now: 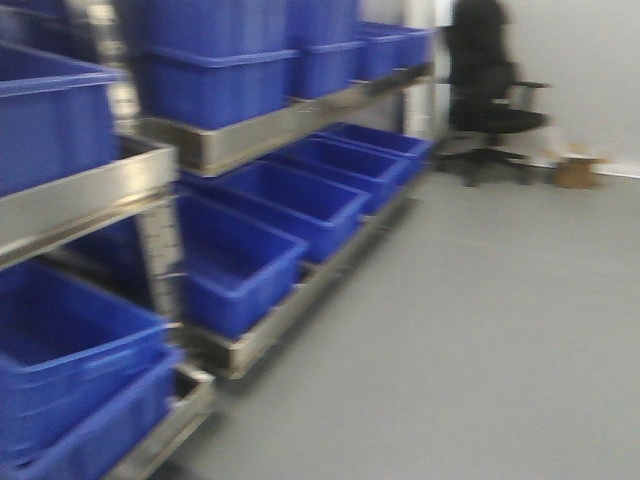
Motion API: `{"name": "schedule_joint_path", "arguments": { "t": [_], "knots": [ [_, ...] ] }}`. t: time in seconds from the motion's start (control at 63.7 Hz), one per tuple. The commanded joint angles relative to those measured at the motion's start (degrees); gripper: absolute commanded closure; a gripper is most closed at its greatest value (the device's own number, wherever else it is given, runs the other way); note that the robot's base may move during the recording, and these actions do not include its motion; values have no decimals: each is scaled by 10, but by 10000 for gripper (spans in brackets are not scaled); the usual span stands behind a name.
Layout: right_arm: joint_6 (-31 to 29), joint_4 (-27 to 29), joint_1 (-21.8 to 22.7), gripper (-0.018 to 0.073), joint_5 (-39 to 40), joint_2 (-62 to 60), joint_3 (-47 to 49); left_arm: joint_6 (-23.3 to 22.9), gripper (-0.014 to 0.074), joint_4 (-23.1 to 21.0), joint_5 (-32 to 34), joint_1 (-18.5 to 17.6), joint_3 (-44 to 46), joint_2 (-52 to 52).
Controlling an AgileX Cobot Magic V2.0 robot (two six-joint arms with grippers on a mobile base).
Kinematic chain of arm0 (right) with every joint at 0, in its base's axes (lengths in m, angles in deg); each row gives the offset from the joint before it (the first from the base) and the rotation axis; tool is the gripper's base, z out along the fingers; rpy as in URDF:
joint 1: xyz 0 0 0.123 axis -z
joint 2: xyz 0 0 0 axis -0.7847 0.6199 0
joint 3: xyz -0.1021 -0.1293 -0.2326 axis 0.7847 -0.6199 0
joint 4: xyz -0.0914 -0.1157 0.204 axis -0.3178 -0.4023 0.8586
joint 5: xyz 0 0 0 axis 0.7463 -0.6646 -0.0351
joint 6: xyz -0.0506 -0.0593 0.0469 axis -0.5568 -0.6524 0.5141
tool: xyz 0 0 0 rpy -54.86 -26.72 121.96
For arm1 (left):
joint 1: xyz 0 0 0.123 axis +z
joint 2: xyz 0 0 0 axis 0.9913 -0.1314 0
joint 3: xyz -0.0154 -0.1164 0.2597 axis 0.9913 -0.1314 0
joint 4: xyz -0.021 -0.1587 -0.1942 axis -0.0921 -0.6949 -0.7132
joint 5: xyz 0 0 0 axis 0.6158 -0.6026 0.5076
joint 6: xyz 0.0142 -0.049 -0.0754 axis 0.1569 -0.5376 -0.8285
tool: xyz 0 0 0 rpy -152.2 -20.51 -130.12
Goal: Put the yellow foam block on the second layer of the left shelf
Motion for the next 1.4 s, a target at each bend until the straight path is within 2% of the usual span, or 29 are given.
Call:
{"name": "schedule_joint_path", "arguments": {
  "t": [0.0, 1.381],
  "knots": [
    [-4, -9, 3, 232, 50, -3, 16, -2, 460, -4, 48, 0, -16, 6],
    [-4, -9, 3, 232, 50, -3, 16, -2, 460, -4, 48, 0, -16, 6]
  ]
}}
